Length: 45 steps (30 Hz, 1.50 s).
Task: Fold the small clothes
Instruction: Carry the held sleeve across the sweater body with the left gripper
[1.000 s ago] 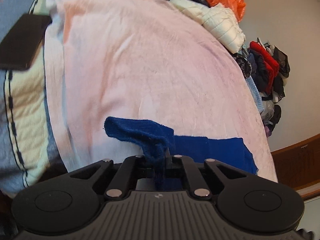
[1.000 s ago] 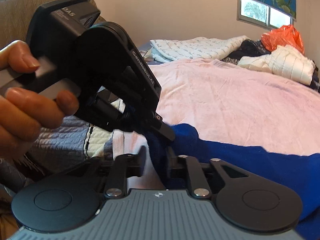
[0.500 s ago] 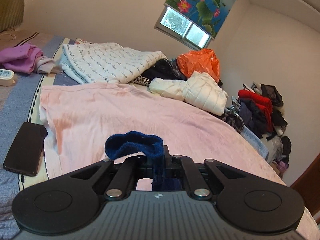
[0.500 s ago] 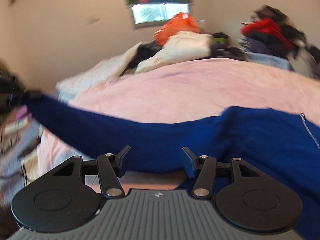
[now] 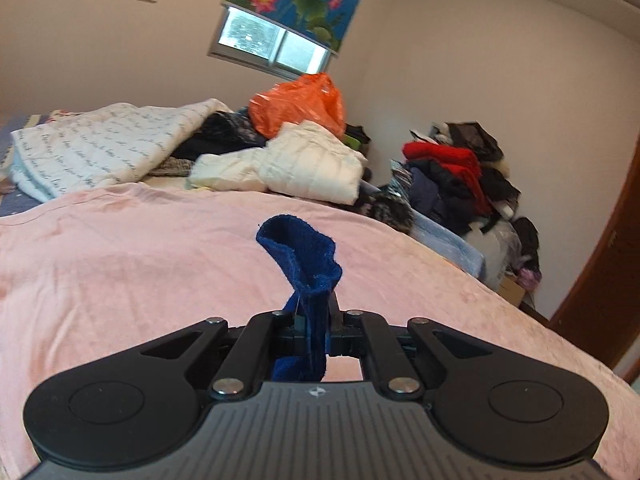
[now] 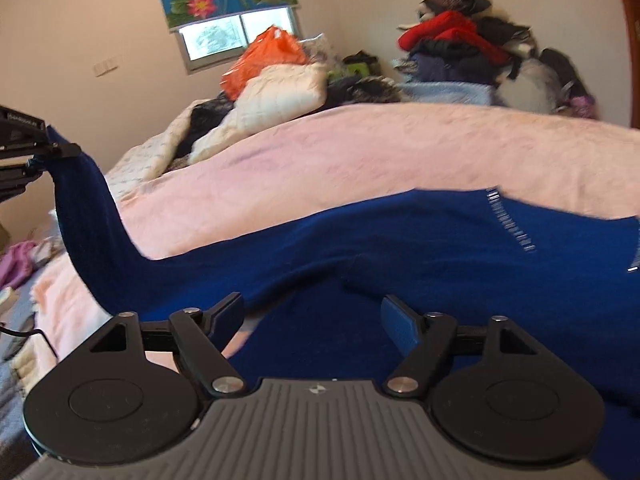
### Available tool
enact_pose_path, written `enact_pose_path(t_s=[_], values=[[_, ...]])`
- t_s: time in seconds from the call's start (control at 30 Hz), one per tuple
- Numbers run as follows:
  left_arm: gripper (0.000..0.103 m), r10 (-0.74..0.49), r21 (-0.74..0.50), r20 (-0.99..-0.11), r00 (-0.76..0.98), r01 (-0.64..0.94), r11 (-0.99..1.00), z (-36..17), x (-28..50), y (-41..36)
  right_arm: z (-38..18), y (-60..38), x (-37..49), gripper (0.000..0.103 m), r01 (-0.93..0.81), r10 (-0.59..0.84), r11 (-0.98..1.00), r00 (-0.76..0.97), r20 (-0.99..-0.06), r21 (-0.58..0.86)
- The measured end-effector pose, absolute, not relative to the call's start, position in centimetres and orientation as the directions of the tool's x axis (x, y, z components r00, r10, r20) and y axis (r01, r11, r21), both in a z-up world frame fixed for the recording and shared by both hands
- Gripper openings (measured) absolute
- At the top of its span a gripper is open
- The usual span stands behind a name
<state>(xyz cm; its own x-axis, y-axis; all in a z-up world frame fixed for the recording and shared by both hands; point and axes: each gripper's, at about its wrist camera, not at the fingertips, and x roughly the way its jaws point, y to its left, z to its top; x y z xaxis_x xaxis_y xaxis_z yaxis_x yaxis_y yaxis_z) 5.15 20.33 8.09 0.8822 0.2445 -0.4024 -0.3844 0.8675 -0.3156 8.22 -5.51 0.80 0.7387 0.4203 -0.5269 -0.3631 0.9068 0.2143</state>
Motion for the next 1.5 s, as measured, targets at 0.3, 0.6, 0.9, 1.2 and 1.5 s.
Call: enact_pose_path(t_s=[0.3, 0.6, 0.9, 1.2, 1.5], values=[[0.006, 0.034, -0.228, -0.531, 0.847, -0.182, 0.956, 4.9, 10.2, 11.7, -0.5, -11.1, 7.0, 0.083, -0.236, 0.314, 0.949, 0.789, -0.528, 0.212], [0.006, -0.031, -0.150, -0.573, 0.819, -0.068, 0.986, 4.1, 13.2, 5.6, -1.0, -16.3, 5.9, 0.083, -0.114, 0.226, 0.963, 0.834, -0.503, 0.243], [0.006, -0.111, -0.105, -0.578, 0.809, 0.061, 0.993, 4.5, 15.2, -0.2, -1.5, -20.1, 5.0, 0.085, -0.019, 0.149, 0.965, 0.857, -0.493, 0.260], [0.006, -0.207, -0.110, -0.585, 0.784, 0.175, 0.978, 5.2, 15.8, -5.7, -2.5, -22.0, 4.3, 0.087, 0.042, 0.081, 0.973, 0.859, -0.506, 0.227], [0.006, -0.316, -0.146, -0.566, 0.761, 0.285, 0.947, 6.2, 15.2, -10.5, -2.6, -24.2, 2.6, 0.088, 0.110, 0.019, 0.967, 0.867, -0.498, 0.230]])
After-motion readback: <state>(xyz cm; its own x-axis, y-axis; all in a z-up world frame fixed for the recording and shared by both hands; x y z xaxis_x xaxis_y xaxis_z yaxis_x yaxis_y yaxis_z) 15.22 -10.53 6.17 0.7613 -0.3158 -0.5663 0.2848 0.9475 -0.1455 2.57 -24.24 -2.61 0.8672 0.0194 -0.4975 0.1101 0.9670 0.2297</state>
